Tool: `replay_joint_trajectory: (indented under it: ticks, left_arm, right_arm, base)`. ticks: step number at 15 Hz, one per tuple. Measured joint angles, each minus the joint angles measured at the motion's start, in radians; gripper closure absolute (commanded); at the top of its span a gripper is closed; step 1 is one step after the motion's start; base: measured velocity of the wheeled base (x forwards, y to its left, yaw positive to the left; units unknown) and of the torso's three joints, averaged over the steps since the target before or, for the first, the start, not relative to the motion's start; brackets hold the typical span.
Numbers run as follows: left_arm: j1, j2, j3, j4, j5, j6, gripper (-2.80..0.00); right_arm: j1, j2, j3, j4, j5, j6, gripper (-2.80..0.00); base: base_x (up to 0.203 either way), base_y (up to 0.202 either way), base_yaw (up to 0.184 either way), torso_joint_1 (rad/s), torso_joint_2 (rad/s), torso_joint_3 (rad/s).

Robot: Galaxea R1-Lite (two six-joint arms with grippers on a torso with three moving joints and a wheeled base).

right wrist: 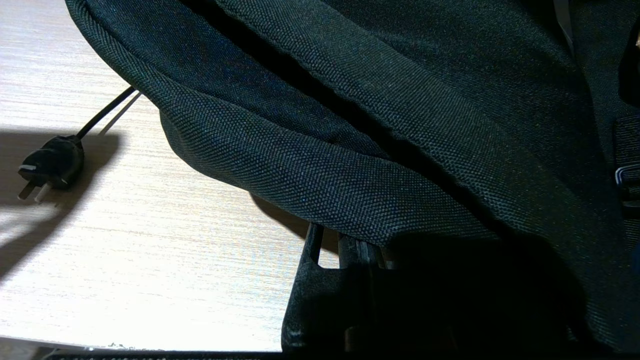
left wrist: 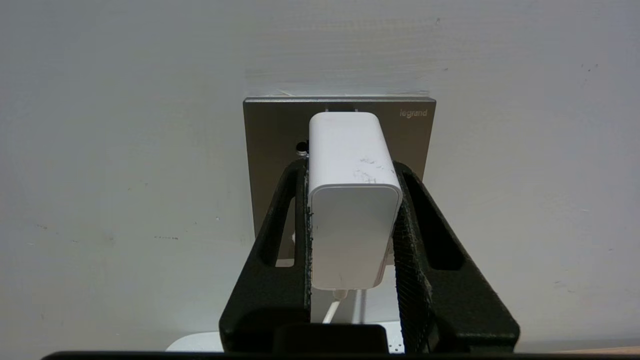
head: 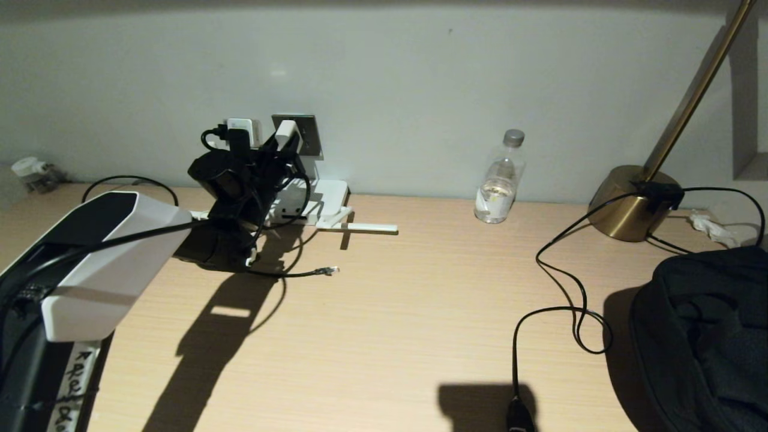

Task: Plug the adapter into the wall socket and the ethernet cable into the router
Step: Plug plug into socket

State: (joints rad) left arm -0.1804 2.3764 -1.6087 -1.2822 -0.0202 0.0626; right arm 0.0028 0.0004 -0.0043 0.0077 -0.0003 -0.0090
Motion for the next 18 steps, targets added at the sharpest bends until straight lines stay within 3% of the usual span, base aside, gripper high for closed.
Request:
replay_joint_trajectory:
  ticks: [9,18]
  left_arm:
    - [0.001,-0.026,0.083,-0.053,0.007,0.001,0.0]
    - [0.003,-0.018,0.09,-0.044,0.001,0.001,0.0]
  right_arm:
    - [0.0,0.0,0.0,0.0,0.0,0.0,0.0]
    - [0.0,0.0,0.0,0.0,0.0,0.0,0.0]
  base:
    - [0.0,0.0,0.0,0.0,0.0,0.0]
    - [0.0,0.0,0.0,0.0,0.0,0.0]
